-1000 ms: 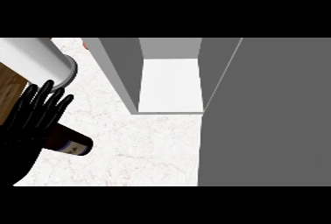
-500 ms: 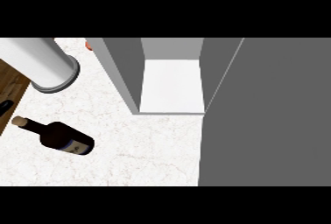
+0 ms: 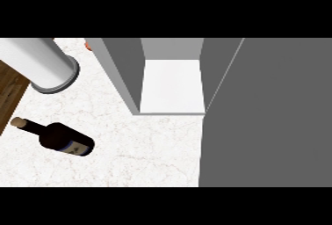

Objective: Pick up the wine, place it into the cabinet and close the cabinet

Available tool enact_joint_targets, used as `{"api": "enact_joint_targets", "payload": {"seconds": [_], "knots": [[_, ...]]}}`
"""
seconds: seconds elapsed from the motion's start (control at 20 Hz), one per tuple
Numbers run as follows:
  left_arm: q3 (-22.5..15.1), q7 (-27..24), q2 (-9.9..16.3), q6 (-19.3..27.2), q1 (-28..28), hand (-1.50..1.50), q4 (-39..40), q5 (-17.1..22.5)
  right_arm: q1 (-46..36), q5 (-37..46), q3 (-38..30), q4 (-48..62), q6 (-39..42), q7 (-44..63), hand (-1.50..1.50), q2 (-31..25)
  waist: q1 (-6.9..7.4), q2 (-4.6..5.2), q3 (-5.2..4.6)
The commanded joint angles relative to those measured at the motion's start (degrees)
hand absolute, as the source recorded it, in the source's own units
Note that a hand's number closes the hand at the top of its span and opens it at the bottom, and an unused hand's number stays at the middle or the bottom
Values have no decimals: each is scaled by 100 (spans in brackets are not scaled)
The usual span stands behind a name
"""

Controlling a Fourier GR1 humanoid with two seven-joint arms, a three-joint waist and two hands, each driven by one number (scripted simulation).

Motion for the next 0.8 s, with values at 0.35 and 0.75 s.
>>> {"api": "enact_joint_targets", "payload": {"seconds": [0.35,0.75], "knots": [[733,593,261,340,205,-150,-96,785,47,-114,306,-1737,-576,1139,-150,-66,-15,-14,-2],[939,652,275,75,-76,-150,575,558,90,188,518,-1666,-560,896,-150,-112,-94,9,-2]]}}
